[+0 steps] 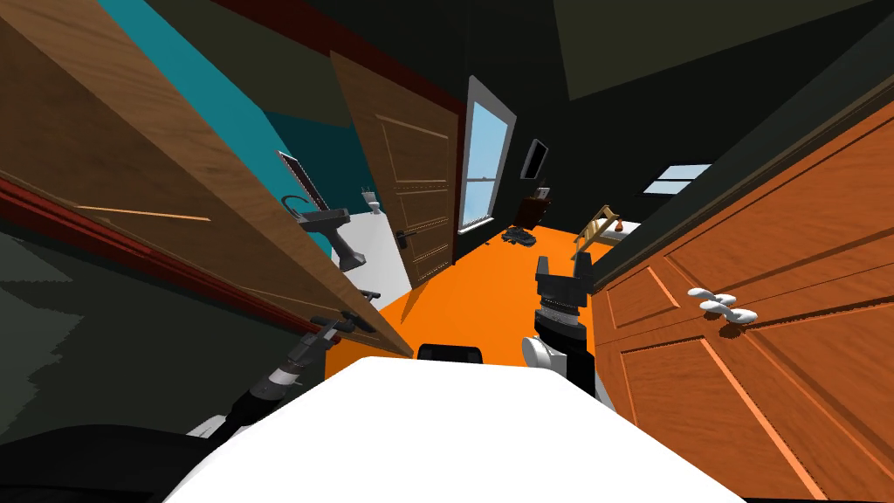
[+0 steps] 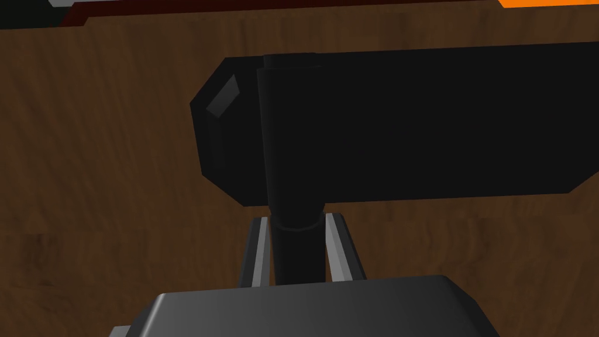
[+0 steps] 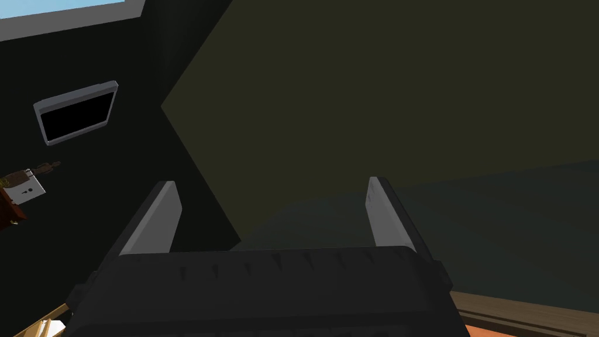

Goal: Pull the door open

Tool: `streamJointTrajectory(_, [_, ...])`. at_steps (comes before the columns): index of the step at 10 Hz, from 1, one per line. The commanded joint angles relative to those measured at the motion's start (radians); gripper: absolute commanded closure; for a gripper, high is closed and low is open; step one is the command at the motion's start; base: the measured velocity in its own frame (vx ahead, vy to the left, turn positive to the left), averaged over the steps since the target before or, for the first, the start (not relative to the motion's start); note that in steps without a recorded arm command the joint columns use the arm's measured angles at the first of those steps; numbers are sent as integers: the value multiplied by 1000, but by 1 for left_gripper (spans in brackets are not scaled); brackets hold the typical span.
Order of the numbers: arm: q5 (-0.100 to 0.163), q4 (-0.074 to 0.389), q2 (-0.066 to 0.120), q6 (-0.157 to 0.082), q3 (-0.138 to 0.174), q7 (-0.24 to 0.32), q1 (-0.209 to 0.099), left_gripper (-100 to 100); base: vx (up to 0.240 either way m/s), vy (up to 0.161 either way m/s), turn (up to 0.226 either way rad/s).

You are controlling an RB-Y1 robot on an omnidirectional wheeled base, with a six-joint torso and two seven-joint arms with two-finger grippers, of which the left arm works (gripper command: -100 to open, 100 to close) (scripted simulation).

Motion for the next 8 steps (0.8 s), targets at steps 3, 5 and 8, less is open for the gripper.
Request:
streamJointTrajectory(3, [-20,66,-12,-87,-10,5,5,100,0,2,-74])
streamJointTrajectory(5, [-23,86,-13,-110,-10,7,6,100,-1,-3,-31])
streamJointTrajectory(8, [-29,125,-15,-156,-9,10,8,100,-12,6,-49])
